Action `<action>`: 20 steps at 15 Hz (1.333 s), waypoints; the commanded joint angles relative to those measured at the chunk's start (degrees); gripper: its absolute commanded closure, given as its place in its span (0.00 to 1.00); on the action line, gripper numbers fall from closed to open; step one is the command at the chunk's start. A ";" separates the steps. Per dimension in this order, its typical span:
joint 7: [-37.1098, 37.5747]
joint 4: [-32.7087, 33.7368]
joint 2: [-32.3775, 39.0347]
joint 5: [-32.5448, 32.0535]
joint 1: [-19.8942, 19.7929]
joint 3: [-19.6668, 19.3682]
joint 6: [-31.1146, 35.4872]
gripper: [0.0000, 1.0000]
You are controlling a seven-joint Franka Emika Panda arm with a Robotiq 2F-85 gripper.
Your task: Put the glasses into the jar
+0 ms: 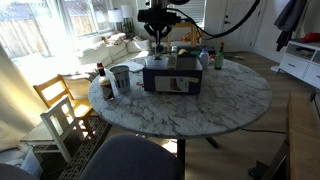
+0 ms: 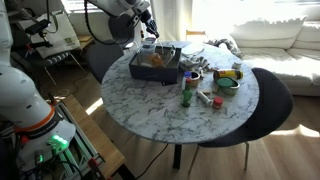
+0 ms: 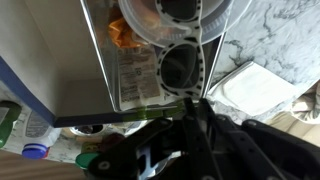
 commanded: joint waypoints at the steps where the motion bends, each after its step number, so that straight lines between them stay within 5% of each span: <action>1: 2.33 4.15 4.53 -0.75 -0.38 0.95 -0.45 0.98; 2: 1.85 4.70 5.37 -0.34 -0.36 1.24 -0.52 0.98; 4: 1.30 5.42 6.46 0.37 -0.28 1.63 -0.49 0.64; 12: -4.95 0.72 -0.48 6.70 -3.13 5.58 3.60 0.06; 20: -38.37 -16.38 -18.97 33.18 -15.37 16.23 2.00 0.00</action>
